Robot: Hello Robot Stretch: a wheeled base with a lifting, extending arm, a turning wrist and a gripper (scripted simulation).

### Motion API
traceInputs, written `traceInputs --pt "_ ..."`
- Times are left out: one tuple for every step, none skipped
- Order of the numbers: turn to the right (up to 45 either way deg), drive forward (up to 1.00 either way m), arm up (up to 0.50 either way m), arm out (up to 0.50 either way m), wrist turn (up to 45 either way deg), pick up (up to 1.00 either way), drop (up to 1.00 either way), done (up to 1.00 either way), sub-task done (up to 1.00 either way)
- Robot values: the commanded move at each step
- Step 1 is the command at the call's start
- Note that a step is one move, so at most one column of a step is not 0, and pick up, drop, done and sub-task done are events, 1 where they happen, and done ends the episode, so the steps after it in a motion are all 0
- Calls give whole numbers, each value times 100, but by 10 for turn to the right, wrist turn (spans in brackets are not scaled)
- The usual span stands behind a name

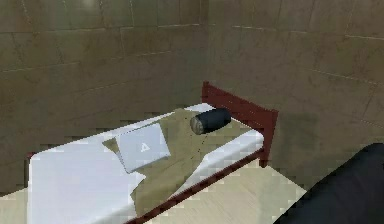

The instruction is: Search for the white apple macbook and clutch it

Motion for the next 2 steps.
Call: traceInputs --pt "0 0 0 0 450 0 0 0 0" --pt "0 0 0 0 450 0 0 0 0"
